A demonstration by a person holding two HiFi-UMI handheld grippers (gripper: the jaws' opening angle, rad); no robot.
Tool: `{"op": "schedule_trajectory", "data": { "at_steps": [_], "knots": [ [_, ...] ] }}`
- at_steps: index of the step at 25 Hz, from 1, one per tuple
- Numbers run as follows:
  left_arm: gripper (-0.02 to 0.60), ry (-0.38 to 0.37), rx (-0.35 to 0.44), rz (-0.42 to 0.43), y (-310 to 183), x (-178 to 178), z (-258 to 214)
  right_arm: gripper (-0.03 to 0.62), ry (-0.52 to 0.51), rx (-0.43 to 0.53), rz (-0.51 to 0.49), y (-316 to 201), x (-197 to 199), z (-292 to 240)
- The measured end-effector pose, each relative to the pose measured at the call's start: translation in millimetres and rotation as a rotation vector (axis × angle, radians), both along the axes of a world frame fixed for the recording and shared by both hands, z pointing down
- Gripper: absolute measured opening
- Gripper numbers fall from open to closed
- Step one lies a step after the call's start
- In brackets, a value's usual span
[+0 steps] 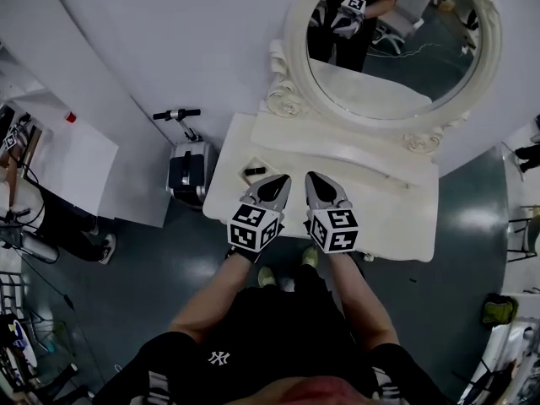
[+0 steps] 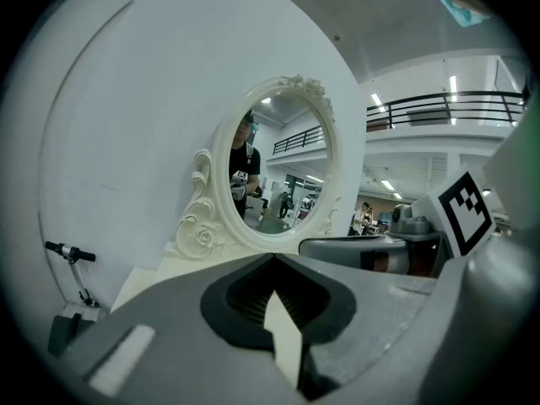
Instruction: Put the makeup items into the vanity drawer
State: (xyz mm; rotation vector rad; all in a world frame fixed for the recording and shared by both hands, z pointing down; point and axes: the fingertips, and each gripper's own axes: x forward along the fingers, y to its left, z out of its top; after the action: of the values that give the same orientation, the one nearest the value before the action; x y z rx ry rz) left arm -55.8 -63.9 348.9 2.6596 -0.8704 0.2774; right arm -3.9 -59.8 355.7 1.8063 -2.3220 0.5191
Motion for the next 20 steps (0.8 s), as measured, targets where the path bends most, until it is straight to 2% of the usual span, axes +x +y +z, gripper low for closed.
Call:
{"op": "schedule_trajectory", "data": {
  "at_steps": [9, 20],
  "knots": [
    [0.0, 0.047, 0.019, 0.091, 8.5, 25.8, -43.3, 0.023, -0.022, 0.077, 0.052, 8.4, 24.8, -46.2],
    [0.0, 0.11, 0.052, 0.096, 5.4, 32.7, -81.1, 0.023, -0.016, 0.121, 0.069, 9.3, 39.5, -74.9]
  ]
}}
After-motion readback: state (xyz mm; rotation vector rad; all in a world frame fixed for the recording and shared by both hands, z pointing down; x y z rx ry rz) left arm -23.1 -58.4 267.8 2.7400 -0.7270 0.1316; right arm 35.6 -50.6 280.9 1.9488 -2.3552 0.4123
